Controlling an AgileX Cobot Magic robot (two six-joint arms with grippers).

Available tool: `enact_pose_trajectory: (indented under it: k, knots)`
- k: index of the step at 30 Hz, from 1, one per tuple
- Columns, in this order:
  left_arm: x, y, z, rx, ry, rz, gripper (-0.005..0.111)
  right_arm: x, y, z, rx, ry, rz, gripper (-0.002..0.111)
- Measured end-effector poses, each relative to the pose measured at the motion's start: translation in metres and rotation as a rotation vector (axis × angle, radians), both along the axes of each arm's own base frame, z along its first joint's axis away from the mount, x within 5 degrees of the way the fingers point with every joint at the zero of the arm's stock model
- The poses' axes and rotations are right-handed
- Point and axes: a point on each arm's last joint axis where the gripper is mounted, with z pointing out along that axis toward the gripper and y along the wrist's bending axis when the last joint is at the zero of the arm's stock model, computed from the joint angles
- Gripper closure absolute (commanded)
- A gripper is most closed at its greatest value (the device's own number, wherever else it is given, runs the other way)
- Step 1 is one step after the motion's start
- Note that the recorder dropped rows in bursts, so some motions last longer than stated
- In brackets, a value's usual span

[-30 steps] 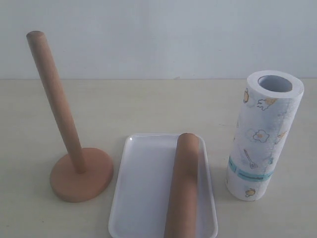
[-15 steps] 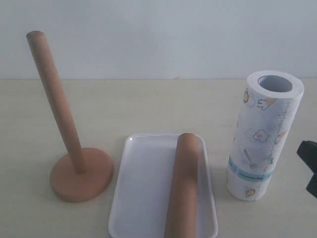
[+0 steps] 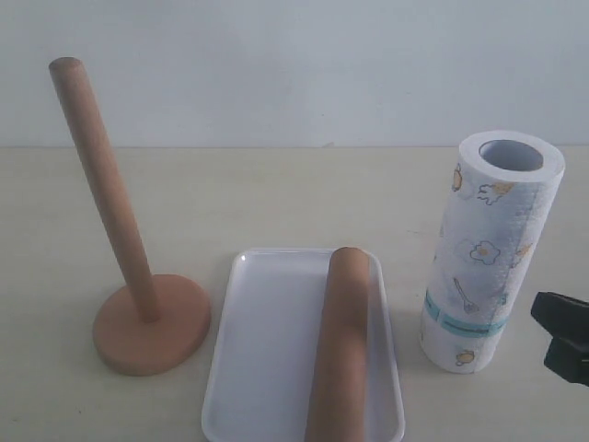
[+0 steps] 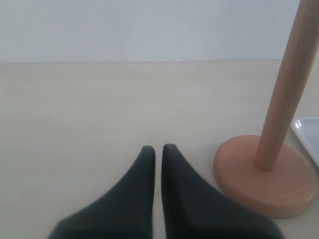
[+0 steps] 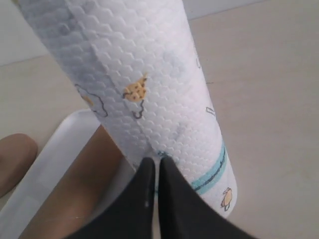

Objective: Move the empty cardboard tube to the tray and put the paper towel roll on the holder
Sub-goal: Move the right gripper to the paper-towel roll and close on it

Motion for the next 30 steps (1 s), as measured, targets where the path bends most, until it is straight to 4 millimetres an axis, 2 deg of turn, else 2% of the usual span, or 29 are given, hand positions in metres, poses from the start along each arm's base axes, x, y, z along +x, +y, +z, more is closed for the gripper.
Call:
enact_pose_trajectory:
  k: [2,4,6,10,21,30]
  knots:
    - [0.000,0.000,0.000,0.000,0.000,0.000,0.103,0.000,0.000,0.000,-0.012,-0.007,0.003,0.099]
    - [0.000,0.000,0.000,0.000,0.000,0.000,0.103,0.000,0.000,0.000,-0.017,-0.011,0.007,0.085]
    - [0.000,0.000,0.000,0.000,0.000,0.000,0.103,0.000,0.000,0.001,-0.014,-0.018,0.010,0.062]
    - [0.000,0.000,0.000,0.000,0.000,0.000,0.103,0.000,0.002,0.002,-0.031,-0.046,0.031,0.005]
    - [0.000,0.000,0.000,0.000,0.000,0.000,0.103,0.001,0.006,0.015,-0.104,-0.241,0.109,0.003]
    - [0.000,0.000,0.000,0.000,0.000,0.000,0.103,0.008,0.005,0.025,-0.122,-0.304,0.095,0.003]
